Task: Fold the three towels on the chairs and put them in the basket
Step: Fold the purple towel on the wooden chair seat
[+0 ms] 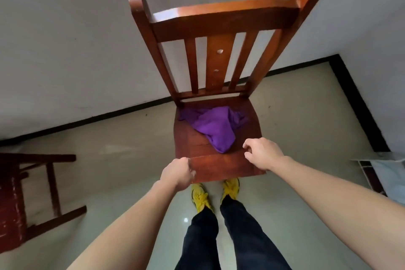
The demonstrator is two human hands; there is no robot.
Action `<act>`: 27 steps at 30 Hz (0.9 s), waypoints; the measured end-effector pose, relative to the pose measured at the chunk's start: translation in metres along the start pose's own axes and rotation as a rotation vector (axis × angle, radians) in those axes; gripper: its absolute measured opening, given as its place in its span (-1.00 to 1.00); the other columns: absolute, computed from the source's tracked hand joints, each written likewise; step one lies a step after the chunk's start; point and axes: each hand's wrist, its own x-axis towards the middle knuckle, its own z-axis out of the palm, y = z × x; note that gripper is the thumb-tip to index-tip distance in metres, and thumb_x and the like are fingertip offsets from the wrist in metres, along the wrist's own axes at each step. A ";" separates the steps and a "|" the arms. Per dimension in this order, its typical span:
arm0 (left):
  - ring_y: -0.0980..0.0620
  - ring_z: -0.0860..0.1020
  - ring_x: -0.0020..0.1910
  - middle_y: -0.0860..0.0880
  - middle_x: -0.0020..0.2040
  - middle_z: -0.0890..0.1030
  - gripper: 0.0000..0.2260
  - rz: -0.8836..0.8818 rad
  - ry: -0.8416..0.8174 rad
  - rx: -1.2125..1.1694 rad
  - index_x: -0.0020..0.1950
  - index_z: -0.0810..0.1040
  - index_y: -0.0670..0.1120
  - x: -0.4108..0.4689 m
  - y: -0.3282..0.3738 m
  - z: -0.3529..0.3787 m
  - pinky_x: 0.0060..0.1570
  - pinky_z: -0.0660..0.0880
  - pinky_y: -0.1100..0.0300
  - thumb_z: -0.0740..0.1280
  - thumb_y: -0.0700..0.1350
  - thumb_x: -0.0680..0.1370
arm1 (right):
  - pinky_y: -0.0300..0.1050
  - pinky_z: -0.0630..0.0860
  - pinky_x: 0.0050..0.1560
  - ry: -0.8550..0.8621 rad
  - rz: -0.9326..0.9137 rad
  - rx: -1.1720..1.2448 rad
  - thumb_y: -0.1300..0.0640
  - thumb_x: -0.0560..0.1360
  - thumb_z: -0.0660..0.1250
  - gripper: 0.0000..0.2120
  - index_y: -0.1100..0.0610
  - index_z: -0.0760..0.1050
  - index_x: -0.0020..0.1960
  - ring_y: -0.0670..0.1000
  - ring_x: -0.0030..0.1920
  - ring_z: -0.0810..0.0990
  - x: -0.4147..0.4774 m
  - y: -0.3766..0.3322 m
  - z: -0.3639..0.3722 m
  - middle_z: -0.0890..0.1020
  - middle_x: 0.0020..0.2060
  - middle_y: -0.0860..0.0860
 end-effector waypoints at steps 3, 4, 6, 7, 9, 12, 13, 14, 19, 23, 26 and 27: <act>-0.20 0.58 -0.02 -0.13 -0.01 0.63 -0.81 -0.035 -0.021 -0.085 -0.01 0.54 -0.09 0.033 0.003 0.022 -0.11 0.51 0.07 0.22 -0.04 0.49 | -0.06 0.51 0.08 -0.053 0.012 0.026 0.04 0.47 0.30 -0.70 -0.05 0.53 0.19 0.14 0.11 0.59 0.040 0.011 0.022 0.65 0.08 0.03; -0.19 0.58 -0.04 -0.12 -0.02 0.63 -0.81 -0.047 -0.027 -0.105 -0.02 0.55 -0.09 0.045 0.004 0.026 -0.10 0.52 0.07 0.22 -0.05 0.49 | -0.05 0.52 0.09 -0.064 0.011 0.042 0.04 0.46 0.31 -0.69 -0.04 0.53 0.20 0.14 0.11 0.60 0.055 0.014 0.027 0.66 0.09 0.04; -0.16 0.58 -0.06 -0.12 -0.03 0.64 -0.84 -0.078 -0.031 -0.164 -0.06 0.55 -0.07 0.072 0.005 0.038 -0.12 0.52 0.09 0.21 -0.07 0.48 | -0.02 0.52 0.11 -0.044 0.022 0.087 0.05 0.47 0.32 -0.66 -0.01 0.51 0.24 0.16 0.12 0.60 0.090 0.019 0.036 0.65 0.12 0.08; -0.15 0.58 -0.07 -0.11 -0.04 0.64 -0.85 -0.089 -0.014 -0.205 -0.07 0.56 -0.07 0.085 0.006 0.042 -0.12 0.51 0.11 0.22 -0.08 0.48 | -0.02 0.52 0.11 -0.004 0.032 0.098 0.04 0.47 0.32 -0.64 0.01 0.49 0.27 0.17 0.14 0.59 0.107 0.021 0.036 0.64 0.14 0.09; -0.12 0.58 -0.09 -0.11 -0.06 0.64 -0.85 -0.137 0.023 -0.332 -0.06 0.61 -0.06 0.111 0.007 0.051 -0.11 0.49 0.16 0.25 -0.09 0.49 | -0.01 0.51 0.10 0.118 0.049 0.126 0.02 0.49 0.30 -0.59 0.05 0.43 0.32 0.19 0.17 0.57 0.144 0.023 0.038 0.61 0.17 0.12; -0.11 0.55 -0.18 -0.10 -0.18 0.63 -0.85 -0.213 0.085 -0.563 -0.21 0.57 -0.05 0.154 0.006 0.065 -0.15 0.44 0.19 0.27 -0.07 0.52 | 0.04 0.47 0.18 0.223 0.140 0.260 -0.03 0.49 0.35 -0.45 0.05 0.30 0.43 0.20 0.24 0.52 0.194 0.023 0.047 0.52 0.27 0.12; -0.10 0.52 -0.23 -0.09 -0.26 0.60 -0.80 -0.240 0.110 -0.652 -0.29 0.51 -0.05 0.166 0.005 0.068 -0.16 0.44 0.14 0.28 -0.04 0.52 | 0.03 0.45 0.21 0.215 0.193 0.337 -0.02 0.47 0.38 -0.39 0.04 0.27 0.45 0.20 0.26 0.51 0.206 0.023 0.050 0.51 0.30 0.11; -0.09 0.50 -0.29 -0.09 -0.32 0.56 -0.76 -0.267 0.124 -0.759 -0.33 0.47 -0.05 0.174 0.004 0.070 -0.17 0.45 0.08 0.29 0.00 0.51 | 0.00 0.44 0.23 0.191 0.233 0.421 0.02 0.45 0.41 -0.36 0.04 0.27 0.46 0.18 0.27 0.50 0.214 0.023 0.056 0.52 0.30 0.10; -0.14 0.58 -0.24 -0.18 -0.16 0.59 -0.67 -0.433 0.091 -1.220 0.03 0.51 -0.14 0.209 0.000 0.078 -0.21 0.57 0.02 0.17 0.12 0.62 | -0.03 0.48 0.01 0.348 0.052 0.456 0.14 0.47 0.25 -0.72 0.09 0.58 0.14 0.20 0.05 0.59 0.197 0.010 0.097 0.64 0.05 0.12; -0.15 0.59 -0.03 -0.16 0.00 0.61 -0.49 -0.496 0.021 -1.509 0.10 0.53 -0.09 0.221 0.001 0.074 -0.08 0.54 0.04 0.09 0.31 0.56 | -0.02 0.49 -0.21 0.458 -0.247 0.378 0.15 0.43 0.18 -0.80 0.11 0.57 -0.07 0.12 -0.09 0.54 0.121 0.007 0.136 0.54 -0.11 0.02; -0.09 0.61 -0.01 -0.10 0.05 0.64 -0.54 -0.519 0.044 -1.553 0.18 0.55 -0.08 0.224 0.005 0.069 -0.06 0.53 0.10 0.36 0.21 0.44 | -0.07 0.44 -0.32 0.366 -0.371 0.205 0.19 0.41 0.17 -0.83 0.09 0.54 -0.16 0.08 -0.17 0.51 0.080 0.020 0.171 0.49 -0.18 -0.04; -0.04 0.62 -0.12 -0.10 -0.02 0.65 -0.68 -0.514 0.086 -1.505 0.11 0.57 -0.10 0.224 0.007 0.068 -0.16 0.53 0.18 0.42 0.04 0.43 | -0.09 0.43 -0.31 0.328 -0.393 0.160 0.18 0.40 0.16 -0.82 0.06 0.53 -0.15 0.08 -0.18 0.52 0.074 0.028 0.181 0.49 -0.18 -0.05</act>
